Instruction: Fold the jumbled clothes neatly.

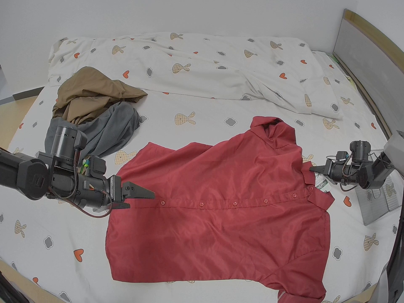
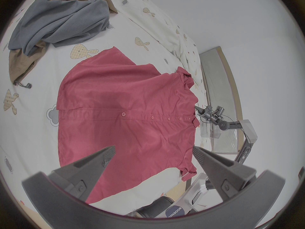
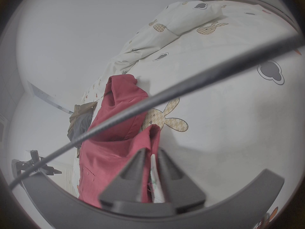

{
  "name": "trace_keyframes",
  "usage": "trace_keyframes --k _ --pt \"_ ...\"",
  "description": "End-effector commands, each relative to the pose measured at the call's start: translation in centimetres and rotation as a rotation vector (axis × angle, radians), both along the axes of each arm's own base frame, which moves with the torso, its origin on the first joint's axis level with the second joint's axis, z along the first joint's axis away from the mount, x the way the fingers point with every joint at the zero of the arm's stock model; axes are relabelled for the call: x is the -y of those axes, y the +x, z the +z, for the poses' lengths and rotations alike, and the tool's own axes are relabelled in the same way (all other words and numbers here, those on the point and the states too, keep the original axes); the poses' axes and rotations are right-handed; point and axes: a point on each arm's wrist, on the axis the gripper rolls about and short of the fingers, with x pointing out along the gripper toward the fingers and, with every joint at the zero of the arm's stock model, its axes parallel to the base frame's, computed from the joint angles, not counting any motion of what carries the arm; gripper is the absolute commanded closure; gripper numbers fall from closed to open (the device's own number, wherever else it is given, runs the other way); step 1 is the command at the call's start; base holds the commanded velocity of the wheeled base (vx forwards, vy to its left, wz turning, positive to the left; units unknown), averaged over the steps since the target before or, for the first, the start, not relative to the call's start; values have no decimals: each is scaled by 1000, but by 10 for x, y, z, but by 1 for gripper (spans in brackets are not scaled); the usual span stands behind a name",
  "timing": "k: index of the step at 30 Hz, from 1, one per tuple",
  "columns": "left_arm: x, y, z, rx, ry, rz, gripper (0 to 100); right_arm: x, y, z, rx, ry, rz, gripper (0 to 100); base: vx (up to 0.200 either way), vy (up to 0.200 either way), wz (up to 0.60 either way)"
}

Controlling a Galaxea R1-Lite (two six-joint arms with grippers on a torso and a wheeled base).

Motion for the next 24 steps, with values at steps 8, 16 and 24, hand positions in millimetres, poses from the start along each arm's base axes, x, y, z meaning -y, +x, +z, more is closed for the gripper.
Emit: trace_keyframes --k 8,16,24 --pt "1 -1 -6 11 21 -28 0 17 -25 53 94 -18 -60 100 0 0 0" --pt "1 -1 -6 9 21 -28 0 32 -36 57 99 -30 -100 100 0 0 0" --pt "1 -1 -7 8 21 -28 0 42 -44 47 60 -24 -131 100 0 0 0"
